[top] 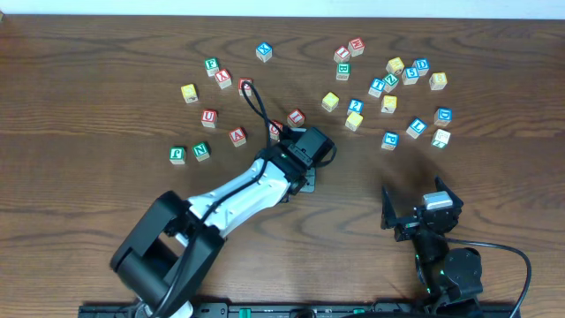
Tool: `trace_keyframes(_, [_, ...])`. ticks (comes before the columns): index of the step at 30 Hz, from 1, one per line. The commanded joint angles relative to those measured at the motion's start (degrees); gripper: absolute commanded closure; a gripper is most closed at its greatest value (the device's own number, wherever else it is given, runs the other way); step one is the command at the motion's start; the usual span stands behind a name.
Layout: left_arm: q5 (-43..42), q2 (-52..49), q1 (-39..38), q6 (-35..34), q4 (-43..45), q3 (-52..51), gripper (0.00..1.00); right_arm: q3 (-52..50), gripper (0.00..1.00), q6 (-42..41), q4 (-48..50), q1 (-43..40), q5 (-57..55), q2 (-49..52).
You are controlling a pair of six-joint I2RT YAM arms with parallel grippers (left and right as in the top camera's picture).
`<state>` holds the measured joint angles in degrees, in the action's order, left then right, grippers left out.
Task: Spell out CORL
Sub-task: 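Open the left gripper and retract the left arm toward rest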
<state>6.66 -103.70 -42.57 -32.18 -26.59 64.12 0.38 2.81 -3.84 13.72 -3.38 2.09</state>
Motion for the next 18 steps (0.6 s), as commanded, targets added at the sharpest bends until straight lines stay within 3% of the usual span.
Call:
trace_keyframes(1, [1.8, 3.0, 0.0, 1.6, -0.3, 1.5, 0.56, -0.1, 0.01, 0.7, -0.2, -0.3, -0.1, -0.3])
trace_keyframes(12, [6.1, 10.6, 0.0, 1.8, -3.4, 1.5, 0.54, -0.1, 0.01, 0.7, -0.2, -0.3, -0.1, -0.3])
trace_keyframes(18, [9.6, 20.4, 0.0, 4.6, -7.5, 1.5, 0.44, -0.1, 0.01, 0.7, -0.2, -0.3, -0.1, -0.3])
